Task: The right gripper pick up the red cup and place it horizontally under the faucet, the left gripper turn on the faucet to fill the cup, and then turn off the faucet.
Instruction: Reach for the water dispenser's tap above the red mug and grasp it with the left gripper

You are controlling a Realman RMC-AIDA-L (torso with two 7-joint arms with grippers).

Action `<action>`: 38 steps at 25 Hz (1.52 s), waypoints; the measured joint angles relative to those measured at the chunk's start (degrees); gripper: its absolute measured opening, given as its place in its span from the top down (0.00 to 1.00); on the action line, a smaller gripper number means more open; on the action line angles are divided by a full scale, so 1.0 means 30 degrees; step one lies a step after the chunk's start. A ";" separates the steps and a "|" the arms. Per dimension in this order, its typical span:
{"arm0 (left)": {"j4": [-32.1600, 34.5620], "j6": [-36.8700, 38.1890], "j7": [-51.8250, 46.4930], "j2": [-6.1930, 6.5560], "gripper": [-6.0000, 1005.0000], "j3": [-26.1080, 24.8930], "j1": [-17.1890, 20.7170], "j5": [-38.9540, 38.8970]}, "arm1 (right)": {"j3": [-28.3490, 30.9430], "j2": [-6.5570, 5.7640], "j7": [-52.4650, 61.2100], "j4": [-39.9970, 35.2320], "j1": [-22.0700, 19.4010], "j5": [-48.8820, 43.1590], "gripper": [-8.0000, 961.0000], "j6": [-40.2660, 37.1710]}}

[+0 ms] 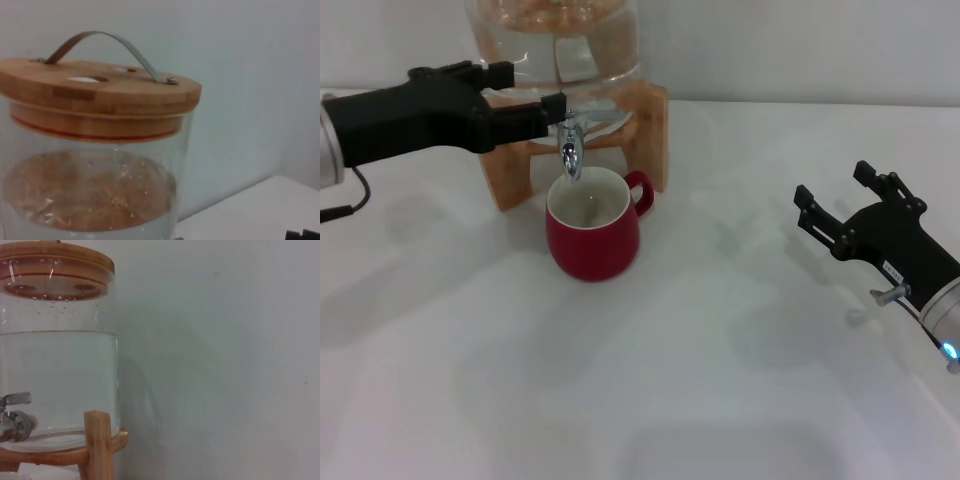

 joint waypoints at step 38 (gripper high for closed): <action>-0.1681 -0.3647 -0.0859 0.1070 0.15 -0.0728 -0.6460 0.4915 | -0.0271 0.0034 0.0060 0.0449 -0.0140 0.0171 0.12 -0.0118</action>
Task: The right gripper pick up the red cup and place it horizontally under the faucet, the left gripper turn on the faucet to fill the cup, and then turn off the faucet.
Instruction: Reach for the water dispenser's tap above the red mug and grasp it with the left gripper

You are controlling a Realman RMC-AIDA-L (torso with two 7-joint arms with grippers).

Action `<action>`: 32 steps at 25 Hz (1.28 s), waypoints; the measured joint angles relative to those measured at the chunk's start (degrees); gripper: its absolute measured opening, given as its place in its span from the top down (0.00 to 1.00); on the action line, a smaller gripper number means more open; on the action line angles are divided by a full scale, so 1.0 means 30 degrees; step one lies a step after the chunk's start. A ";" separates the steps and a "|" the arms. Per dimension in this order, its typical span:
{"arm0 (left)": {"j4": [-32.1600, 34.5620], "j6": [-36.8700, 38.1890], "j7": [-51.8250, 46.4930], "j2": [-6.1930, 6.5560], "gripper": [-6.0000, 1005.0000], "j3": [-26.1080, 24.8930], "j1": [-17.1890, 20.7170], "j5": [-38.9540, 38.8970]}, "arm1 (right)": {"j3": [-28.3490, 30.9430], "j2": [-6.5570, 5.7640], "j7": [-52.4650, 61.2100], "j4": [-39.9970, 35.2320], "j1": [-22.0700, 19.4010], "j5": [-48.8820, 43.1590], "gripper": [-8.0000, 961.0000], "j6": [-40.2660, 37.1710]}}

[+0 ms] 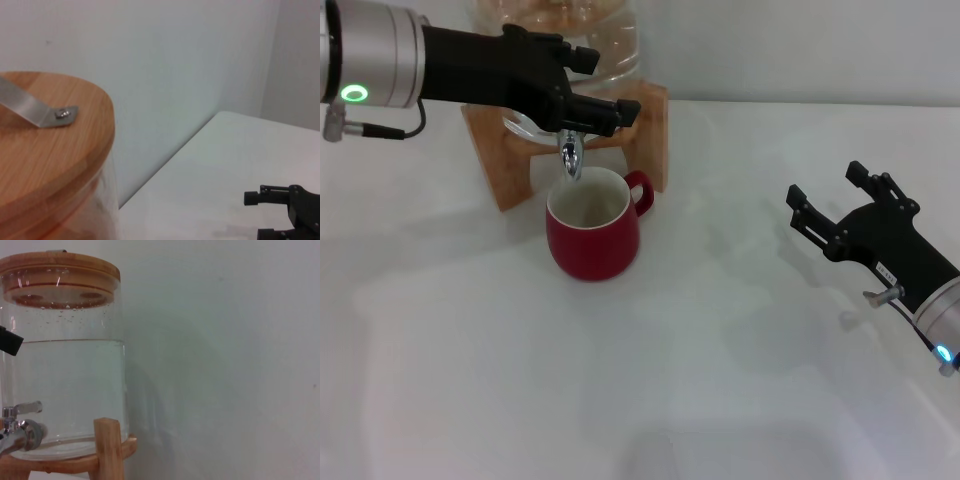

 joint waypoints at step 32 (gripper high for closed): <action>-0.2022 -0.0146 0.2028 -0.0135 0.15 -0.0487 -0.1558 0.1773 | -0.0029 0.0000 0.0294 -0.0018 -0.0197 0.0009 0.12 0.0022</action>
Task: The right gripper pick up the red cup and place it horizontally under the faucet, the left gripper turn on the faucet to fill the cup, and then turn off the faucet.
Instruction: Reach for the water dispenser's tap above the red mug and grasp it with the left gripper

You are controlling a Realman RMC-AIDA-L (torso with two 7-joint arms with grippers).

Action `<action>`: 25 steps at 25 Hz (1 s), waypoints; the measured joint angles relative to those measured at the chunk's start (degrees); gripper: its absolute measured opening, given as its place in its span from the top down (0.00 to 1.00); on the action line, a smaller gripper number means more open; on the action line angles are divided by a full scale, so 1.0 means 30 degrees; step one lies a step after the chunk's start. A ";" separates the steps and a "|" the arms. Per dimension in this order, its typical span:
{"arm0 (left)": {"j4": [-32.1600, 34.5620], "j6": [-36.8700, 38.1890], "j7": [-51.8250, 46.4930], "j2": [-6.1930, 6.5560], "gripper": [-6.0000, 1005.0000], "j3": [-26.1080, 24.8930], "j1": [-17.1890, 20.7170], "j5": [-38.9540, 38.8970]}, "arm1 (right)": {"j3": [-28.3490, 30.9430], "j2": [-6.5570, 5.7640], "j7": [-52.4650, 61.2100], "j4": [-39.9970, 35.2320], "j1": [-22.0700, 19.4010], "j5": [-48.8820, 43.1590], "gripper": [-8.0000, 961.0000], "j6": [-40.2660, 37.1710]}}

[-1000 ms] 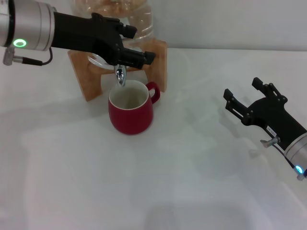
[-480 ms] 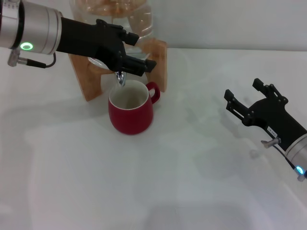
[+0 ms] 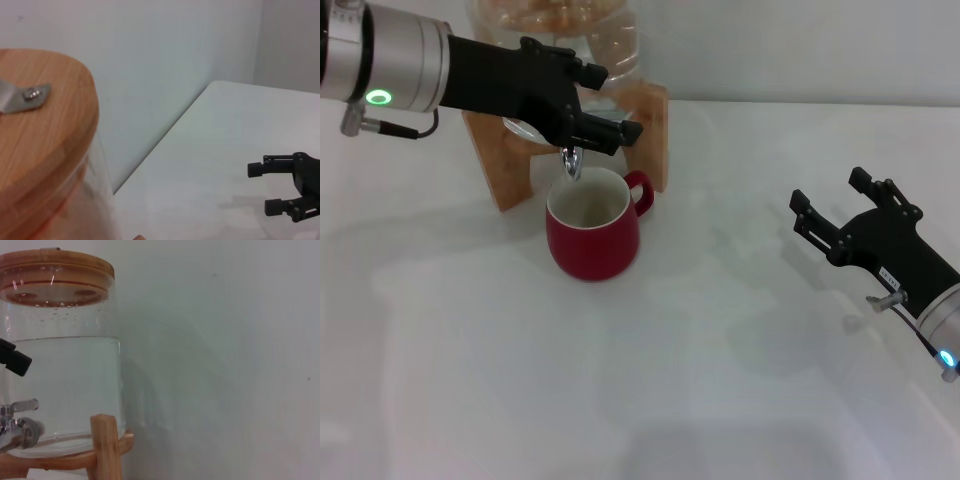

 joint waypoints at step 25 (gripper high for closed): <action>-0.1819 0.0623 0.1176 -0.0010 0.15 -0.0035 -0.1095 -0.0021 | 0.0000 0.0001 0.0145 0.0013 0.0048 0.0031 0.12 -0.0002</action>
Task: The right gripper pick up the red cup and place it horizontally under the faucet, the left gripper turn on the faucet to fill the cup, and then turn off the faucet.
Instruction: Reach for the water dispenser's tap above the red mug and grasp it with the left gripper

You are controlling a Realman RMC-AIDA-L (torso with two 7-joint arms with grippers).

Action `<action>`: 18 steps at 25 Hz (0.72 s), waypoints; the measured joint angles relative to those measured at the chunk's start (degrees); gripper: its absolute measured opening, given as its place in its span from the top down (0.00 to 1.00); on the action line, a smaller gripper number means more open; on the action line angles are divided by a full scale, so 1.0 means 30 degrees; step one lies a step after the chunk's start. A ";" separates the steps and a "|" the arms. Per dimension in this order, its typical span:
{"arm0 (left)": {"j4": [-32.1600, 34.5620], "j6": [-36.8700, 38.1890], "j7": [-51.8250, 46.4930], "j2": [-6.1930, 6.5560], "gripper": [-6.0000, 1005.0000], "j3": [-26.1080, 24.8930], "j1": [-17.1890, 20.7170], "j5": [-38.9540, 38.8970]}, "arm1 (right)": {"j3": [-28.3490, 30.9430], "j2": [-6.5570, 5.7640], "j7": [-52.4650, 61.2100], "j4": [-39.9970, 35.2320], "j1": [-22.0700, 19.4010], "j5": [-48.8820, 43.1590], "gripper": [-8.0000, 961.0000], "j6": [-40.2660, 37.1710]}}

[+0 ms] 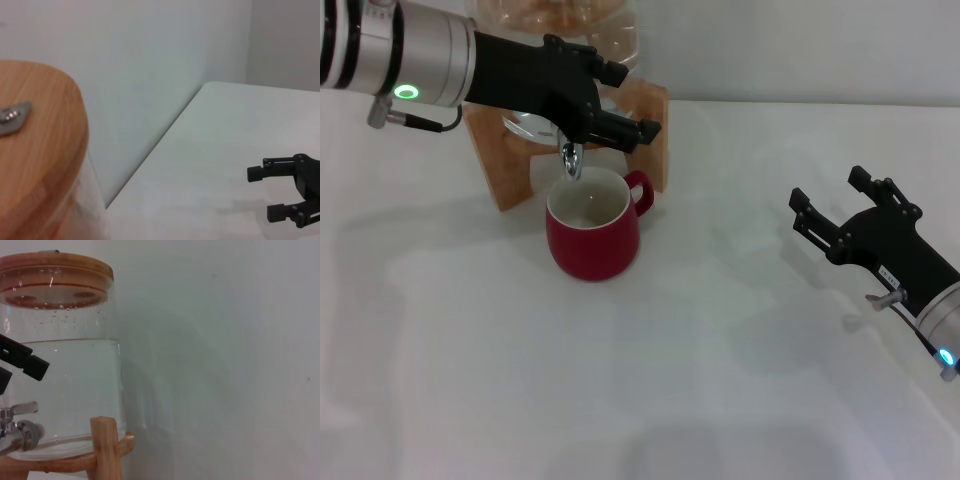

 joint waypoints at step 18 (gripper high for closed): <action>-0.0135 0.0198 0.0020 -0.0200 0.15 -0.0041 0.0347 0.0273 | 0.0000 0.0000 -0.0001 -0.0002 -0.0055 -0.0168 0.12 0.0046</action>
